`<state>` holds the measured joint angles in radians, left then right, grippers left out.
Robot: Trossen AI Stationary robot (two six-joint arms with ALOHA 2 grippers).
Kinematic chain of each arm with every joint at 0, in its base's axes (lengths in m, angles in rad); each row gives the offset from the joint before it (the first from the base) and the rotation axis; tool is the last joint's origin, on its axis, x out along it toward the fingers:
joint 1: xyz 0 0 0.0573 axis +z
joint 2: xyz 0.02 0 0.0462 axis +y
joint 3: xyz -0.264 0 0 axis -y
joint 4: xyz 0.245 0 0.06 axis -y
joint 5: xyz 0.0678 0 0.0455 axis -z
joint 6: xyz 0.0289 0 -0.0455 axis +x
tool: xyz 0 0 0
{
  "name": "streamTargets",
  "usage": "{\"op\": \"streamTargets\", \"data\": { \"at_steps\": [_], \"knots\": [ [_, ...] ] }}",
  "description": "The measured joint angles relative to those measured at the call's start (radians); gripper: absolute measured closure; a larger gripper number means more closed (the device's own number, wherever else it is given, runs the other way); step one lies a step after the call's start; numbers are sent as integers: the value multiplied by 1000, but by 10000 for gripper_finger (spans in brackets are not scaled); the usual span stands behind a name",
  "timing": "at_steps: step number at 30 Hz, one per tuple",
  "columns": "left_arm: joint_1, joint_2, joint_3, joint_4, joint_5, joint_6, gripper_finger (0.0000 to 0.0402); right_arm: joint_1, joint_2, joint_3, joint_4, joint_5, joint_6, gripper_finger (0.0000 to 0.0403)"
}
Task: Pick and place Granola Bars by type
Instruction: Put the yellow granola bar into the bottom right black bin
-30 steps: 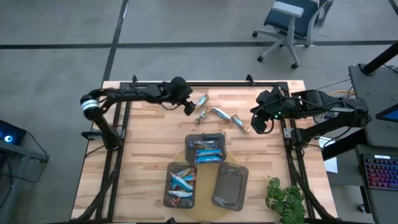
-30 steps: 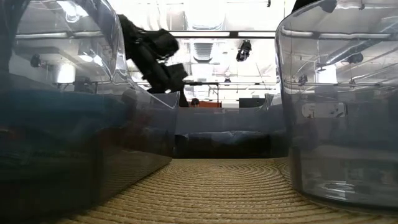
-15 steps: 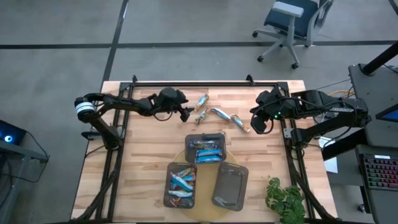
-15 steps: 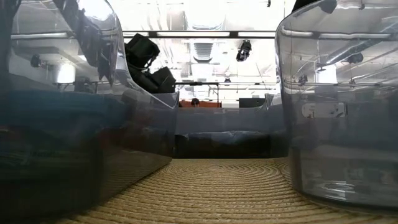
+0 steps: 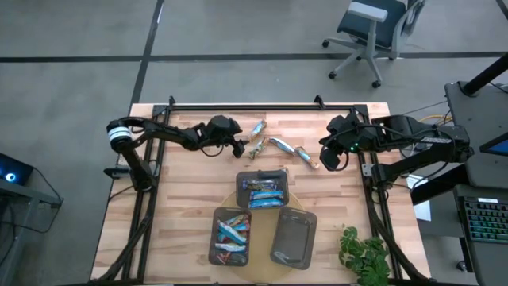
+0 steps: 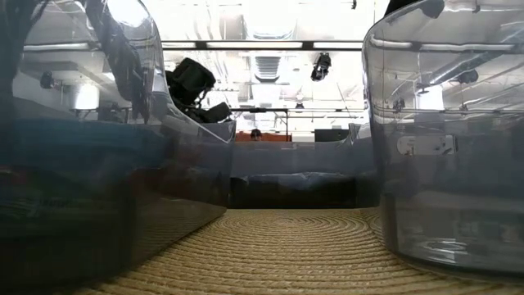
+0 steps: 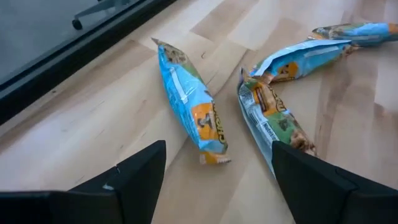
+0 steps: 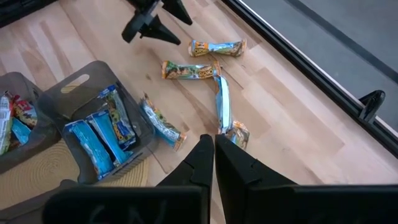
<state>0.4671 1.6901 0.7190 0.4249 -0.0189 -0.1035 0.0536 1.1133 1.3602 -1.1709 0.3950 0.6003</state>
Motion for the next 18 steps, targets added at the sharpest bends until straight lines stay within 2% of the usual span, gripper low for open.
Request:
{"op": "streamTargets", "data": {
  "at_steps": [18],
  "knots": [
    [-6,150,77,43,-6,1,129,0,0,-7,-1,0,2,394]
  ]
}}
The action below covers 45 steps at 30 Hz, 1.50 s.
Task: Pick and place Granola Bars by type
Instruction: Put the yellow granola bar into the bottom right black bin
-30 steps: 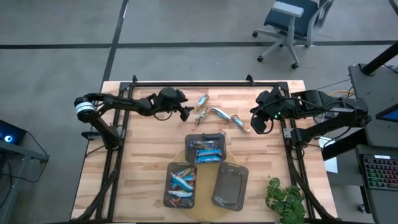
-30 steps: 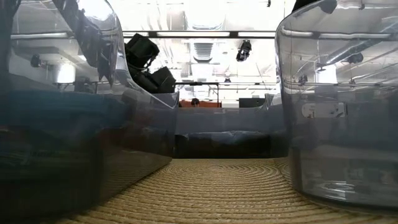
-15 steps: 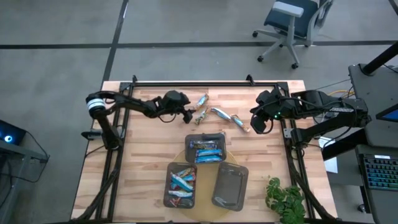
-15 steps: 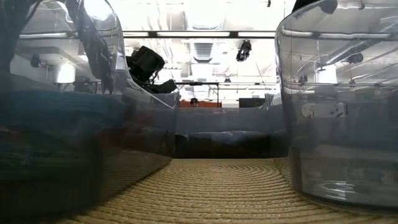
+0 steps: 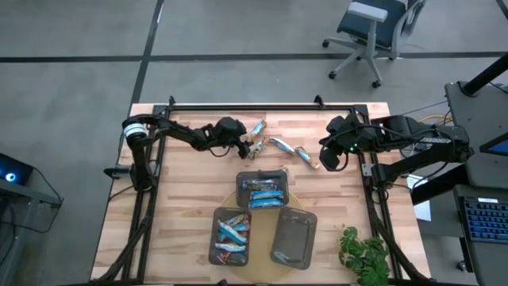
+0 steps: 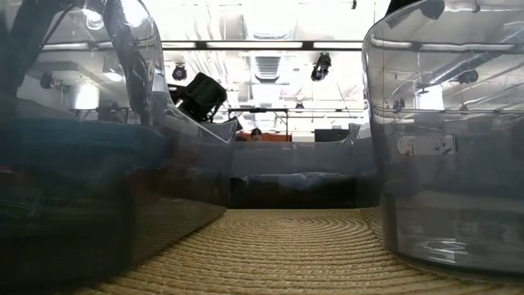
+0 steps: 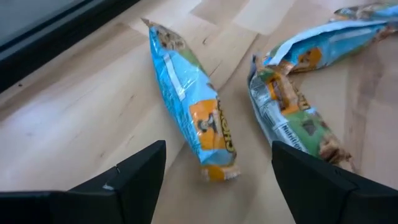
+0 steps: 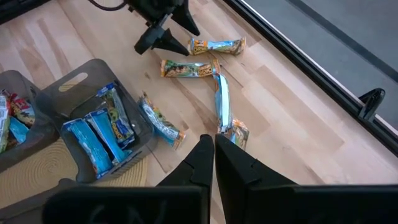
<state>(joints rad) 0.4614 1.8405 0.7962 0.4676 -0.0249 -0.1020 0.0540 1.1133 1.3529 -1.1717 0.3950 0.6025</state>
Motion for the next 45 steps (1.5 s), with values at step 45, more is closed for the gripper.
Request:
{"op": "streamTargets", "data": {
  "at_steps": [45],
  "knots": [
    [-11,33,210,-328,-102,-18,129,0,0,-22,0,28,8,394]
  ]
}}
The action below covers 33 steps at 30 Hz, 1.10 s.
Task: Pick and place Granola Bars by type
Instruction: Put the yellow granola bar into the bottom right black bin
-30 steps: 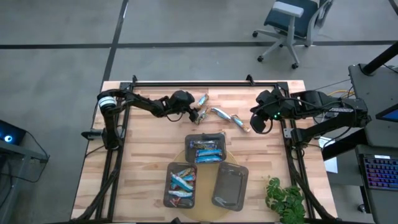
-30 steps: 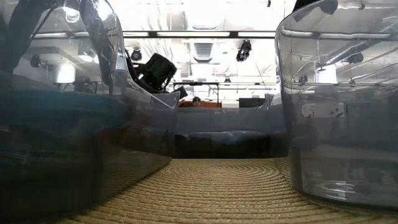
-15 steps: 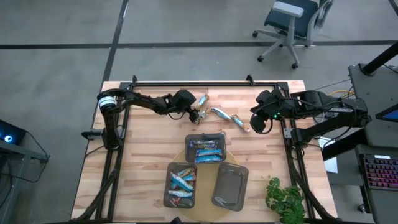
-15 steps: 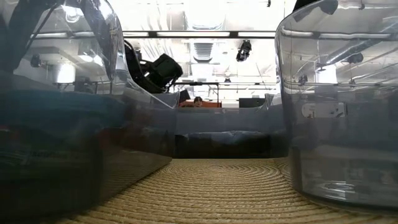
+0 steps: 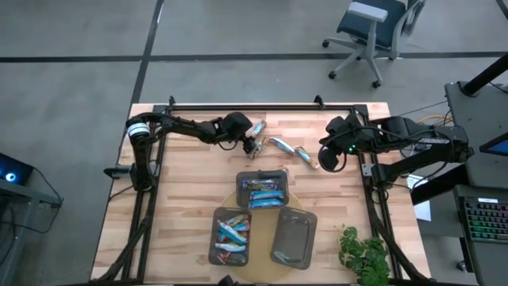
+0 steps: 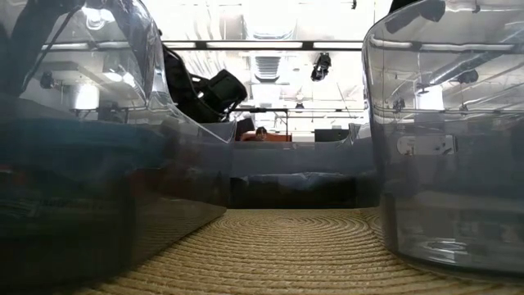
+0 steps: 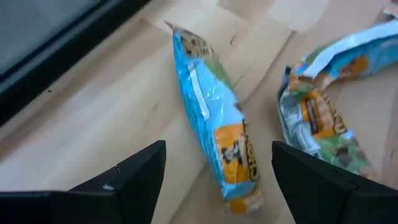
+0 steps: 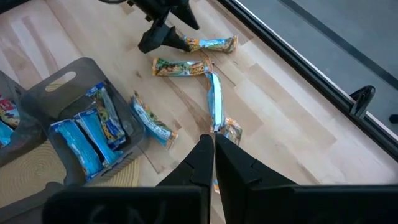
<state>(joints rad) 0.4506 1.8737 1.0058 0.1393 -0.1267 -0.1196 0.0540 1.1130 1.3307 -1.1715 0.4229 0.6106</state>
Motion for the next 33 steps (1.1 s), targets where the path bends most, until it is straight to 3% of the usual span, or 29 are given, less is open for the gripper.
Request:
{"op": "streamTargets", "data": {
  "at_steps": [8,20,33],
  "knots": [
    [-3,52,37,-14,-6,-11,129,0,0,-7,1,0,11,394],
    [-9,141,219,-200,-10,-5,155,0,0,-7,1,-1,17,394],
    [-9,144,230,-237,-7,-9,173,0,0,-9,1,-1,19,394]
  ]
}}
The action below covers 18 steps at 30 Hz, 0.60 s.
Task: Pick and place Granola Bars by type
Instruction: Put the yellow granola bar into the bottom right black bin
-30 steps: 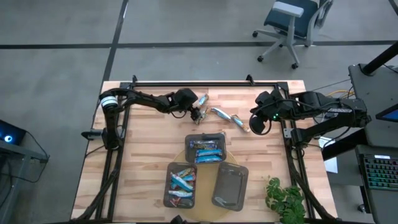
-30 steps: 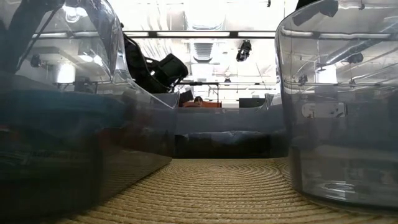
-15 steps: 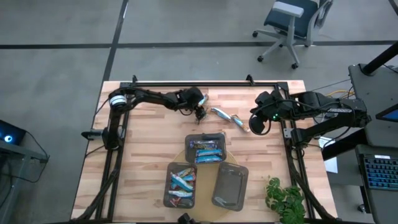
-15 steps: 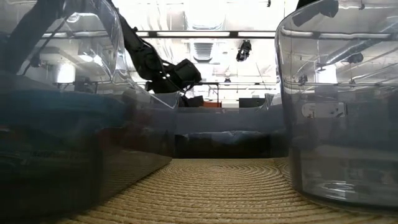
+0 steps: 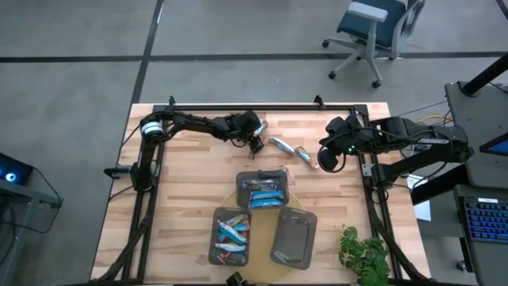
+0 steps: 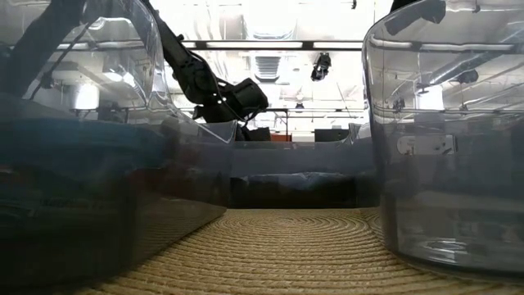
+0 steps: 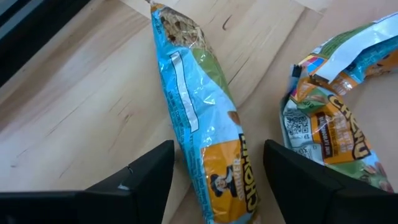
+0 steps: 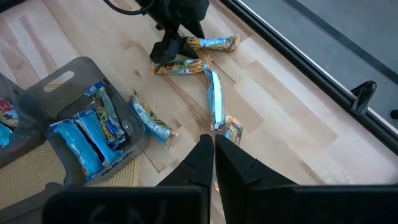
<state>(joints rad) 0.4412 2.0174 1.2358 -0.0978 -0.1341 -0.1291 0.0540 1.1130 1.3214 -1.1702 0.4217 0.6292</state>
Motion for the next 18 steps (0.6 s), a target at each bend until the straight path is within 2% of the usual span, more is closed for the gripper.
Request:
{"op": "streamTargets", "data": {
  "at_steps": [10,18],
  "knots": [
    [0,-1,0,-16,11,-4,254,0,0,0,0,0,0,394],
    [0,-1,0,-18,5,-8,303,0,0,0,0,0,-1,394]
  ]
}}
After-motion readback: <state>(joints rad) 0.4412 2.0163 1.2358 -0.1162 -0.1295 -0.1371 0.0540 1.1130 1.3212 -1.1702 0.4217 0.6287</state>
